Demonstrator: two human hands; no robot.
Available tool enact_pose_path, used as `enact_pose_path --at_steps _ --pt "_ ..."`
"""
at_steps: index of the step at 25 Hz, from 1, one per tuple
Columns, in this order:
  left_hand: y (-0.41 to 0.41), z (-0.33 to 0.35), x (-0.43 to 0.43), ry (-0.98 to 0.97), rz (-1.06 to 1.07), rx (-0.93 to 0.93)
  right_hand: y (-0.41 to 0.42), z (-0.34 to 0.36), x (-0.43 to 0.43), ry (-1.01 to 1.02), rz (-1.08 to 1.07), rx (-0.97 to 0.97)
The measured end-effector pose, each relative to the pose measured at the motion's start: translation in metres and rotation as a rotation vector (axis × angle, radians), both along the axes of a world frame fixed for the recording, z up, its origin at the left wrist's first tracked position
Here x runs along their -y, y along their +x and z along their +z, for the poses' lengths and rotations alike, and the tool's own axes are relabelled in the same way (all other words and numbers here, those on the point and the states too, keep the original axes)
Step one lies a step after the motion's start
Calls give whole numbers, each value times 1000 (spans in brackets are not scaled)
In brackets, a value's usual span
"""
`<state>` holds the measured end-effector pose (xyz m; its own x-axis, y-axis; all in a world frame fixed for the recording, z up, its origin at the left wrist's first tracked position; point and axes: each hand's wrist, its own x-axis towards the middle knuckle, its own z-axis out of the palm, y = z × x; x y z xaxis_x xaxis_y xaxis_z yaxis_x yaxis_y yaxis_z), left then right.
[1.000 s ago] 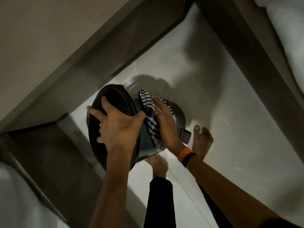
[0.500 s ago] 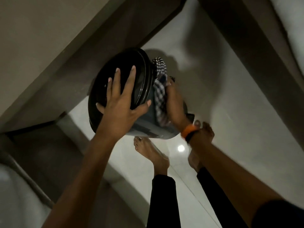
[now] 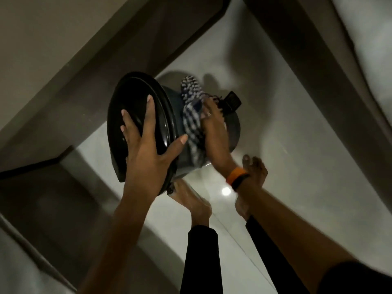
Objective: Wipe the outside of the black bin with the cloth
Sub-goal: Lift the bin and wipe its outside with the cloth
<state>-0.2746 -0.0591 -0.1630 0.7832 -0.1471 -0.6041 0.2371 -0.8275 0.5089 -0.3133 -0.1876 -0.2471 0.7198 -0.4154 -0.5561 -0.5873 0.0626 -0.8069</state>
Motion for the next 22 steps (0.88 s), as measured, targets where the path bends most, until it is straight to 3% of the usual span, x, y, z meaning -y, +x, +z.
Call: enact_pose_path --at_steps 3,4,6,9,12,14,16,17,20,22 --pt "13 -5 -6 -37 175 107 -31 31 -40 -53 156 148" --pt "15 -8 -13 -36 185 121 -33 29 -34 -45 83 99" --pt "18 -12 -28 -34 123 75 -25 -6 4 27 -133 -187" --pt "14 -12 -33 13 -36 -18 -6 -35 42 -40 -190 -279" --pt "12 -9 -13 -39 51 -55 -19 -15 -8 8 -5 -38" --pt "11 -9 -4 -45 105 -45 -28 21 -41 -49 147 165" --pt "14 -13 -2 -33 191 -34 -24 9 -38 -144 169 282" --pt "17 -18 -5 -47 240 -22 -16 -14 -28 -184 105 244" --pt "26 -28 -19 -154 365 79 10 -88 31 -51 -166 -158" --pt "23 -28 -21 -166 337 74 14 -91 38 71 -224 -195"
